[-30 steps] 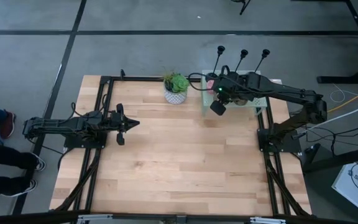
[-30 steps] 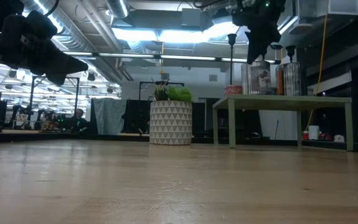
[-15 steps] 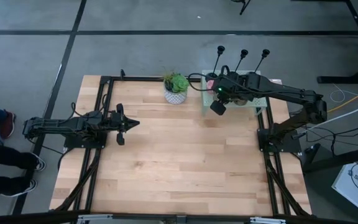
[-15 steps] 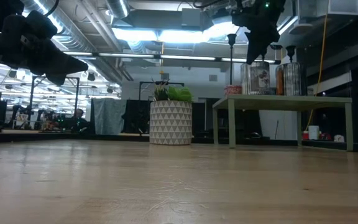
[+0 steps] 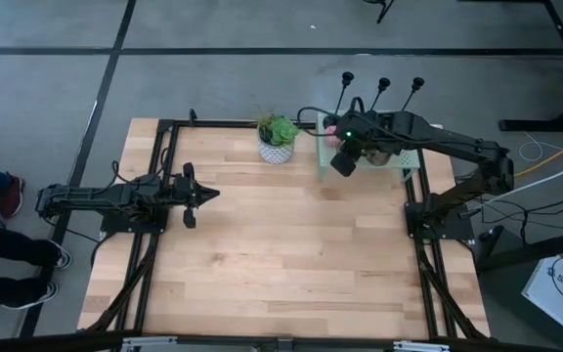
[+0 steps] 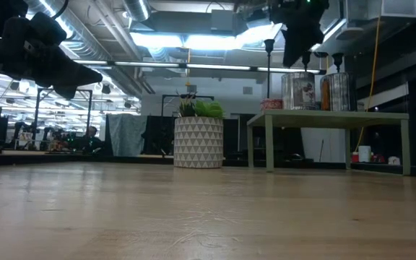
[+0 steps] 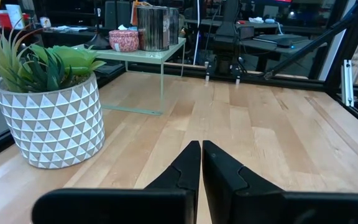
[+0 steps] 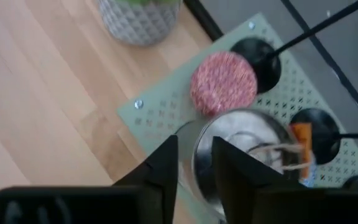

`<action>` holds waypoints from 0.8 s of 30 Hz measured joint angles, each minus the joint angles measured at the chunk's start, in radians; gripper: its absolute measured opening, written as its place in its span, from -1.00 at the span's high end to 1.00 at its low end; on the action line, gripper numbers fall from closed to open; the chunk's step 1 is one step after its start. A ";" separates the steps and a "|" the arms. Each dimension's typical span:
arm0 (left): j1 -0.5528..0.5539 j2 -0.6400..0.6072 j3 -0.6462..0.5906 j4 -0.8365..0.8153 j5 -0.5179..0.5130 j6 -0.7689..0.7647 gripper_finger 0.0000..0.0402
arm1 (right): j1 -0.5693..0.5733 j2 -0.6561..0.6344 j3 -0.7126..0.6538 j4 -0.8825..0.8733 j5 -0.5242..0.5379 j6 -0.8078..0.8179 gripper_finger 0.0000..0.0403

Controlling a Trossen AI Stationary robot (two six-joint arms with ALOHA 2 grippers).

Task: Pick & Place candle stick holders
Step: Put the silver scented candle can and aligned with other silver scented candle can on the shelf, then return to Home Position

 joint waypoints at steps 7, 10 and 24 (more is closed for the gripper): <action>0.000 0.000 0.000 0.000 0.000 0.000 0.94 | 0.018 -0.001 0.082 0.031 0.008 0.006 0.31; 0.000 0.000 0.000 0.000 0.000 0.000 0.95 | 0.038 -0.002 0.102 0.052 0.006 0.027 0.23; 0.000 0.000 0.000 0.000 0.000 0.000 0.94 | 0.122 -0.002 0.106 0.250 -0.088 0.084 0.11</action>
